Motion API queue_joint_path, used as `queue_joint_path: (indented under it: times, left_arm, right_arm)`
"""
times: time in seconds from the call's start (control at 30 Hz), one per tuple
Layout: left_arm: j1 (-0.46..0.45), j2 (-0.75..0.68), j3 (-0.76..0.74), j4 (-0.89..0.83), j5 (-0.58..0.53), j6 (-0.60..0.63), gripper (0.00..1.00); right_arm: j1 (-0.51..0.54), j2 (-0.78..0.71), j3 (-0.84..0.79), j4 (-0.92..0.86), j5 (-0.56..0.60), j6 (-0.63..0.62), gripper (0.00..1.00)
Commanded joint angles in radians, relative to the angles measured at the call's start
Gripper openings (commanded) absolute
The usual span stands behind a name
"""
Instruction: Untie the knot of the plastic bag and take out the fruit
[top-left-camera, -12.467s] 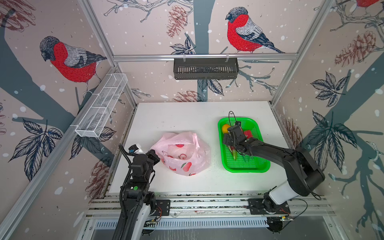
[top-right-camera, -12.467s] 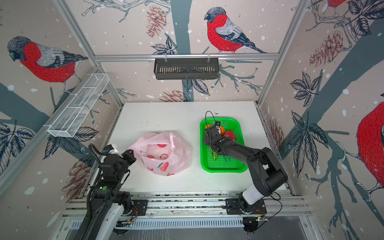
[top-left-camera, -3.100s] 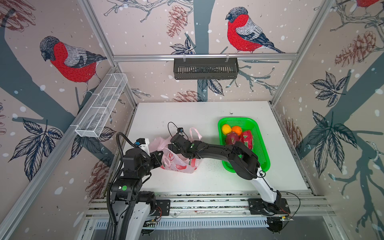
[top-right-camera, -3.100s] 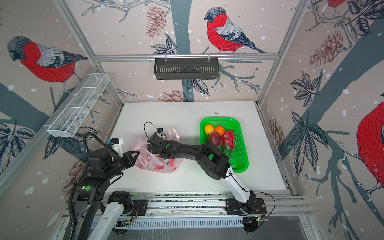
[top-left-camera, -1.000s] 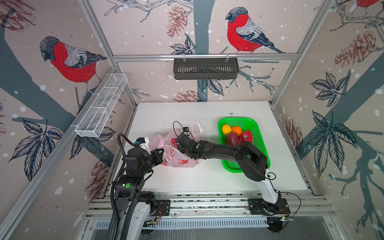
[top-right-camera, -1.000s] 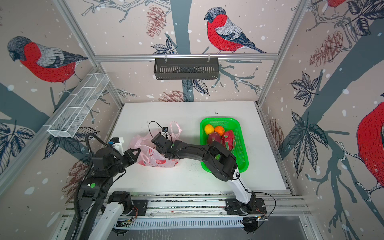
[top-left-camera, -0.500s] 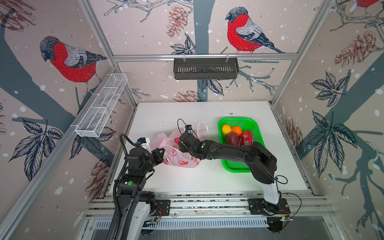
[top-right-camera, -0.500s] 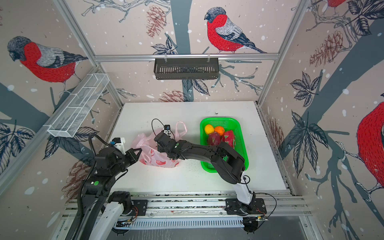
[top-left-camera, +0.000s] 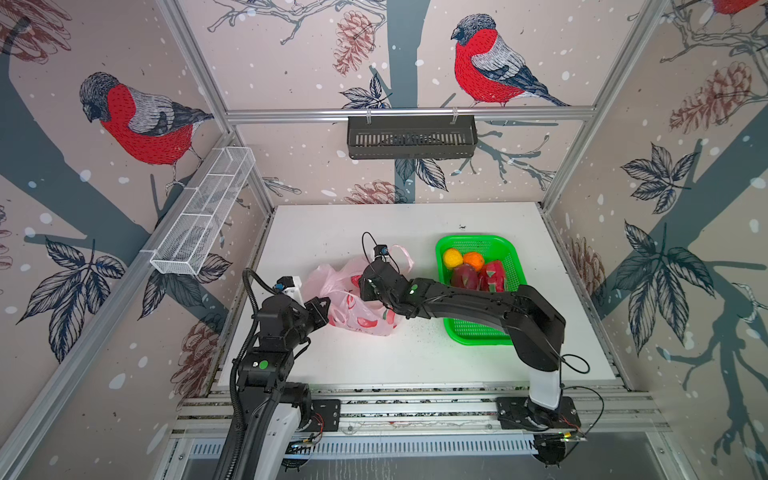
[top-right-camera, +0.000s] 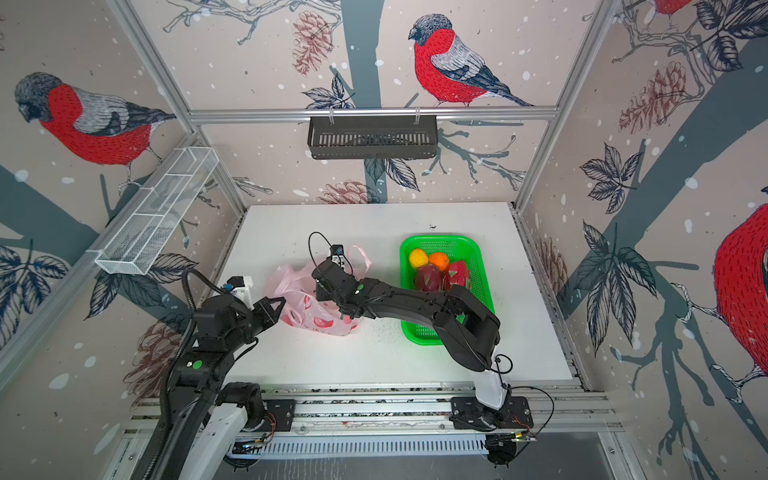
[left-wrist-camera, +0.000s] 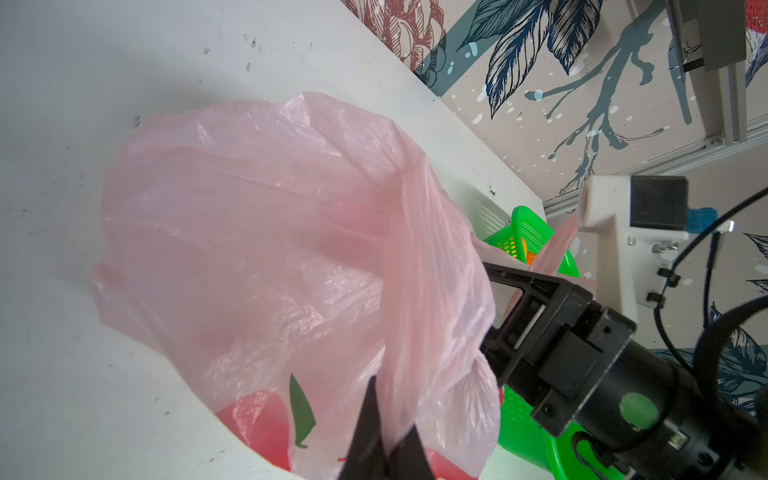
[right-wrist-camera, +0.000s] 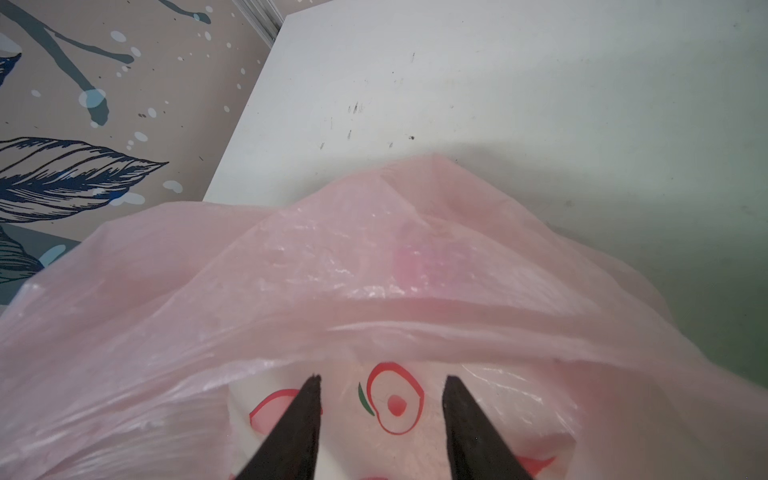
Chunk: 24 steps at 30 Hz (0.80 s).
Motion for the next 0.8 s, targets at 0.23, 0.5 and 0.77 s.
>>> queue_joint_path:
  times: [0.23,0.5,0.77]
  left_arm:
    - [0.004,-0.009,0.036,-0.033,0.023,-0.021,0.0]
    - [0.004,-0.063,0.067,-0.145,0.055,0.0,0.0]
    - [0.004,-0.109,0.086,-0.113,0.149,0.022,0.0]
  right_arm:
    - [0.004,0.079,0.068,0.01,-0.055,-0.055,0.57]
    - [-0.007,0.183,0.145,0.002,0.002,-0.051,0.74]
    - [-0.019,0.289,0.231,0.007,0.048,0.008,0.91]
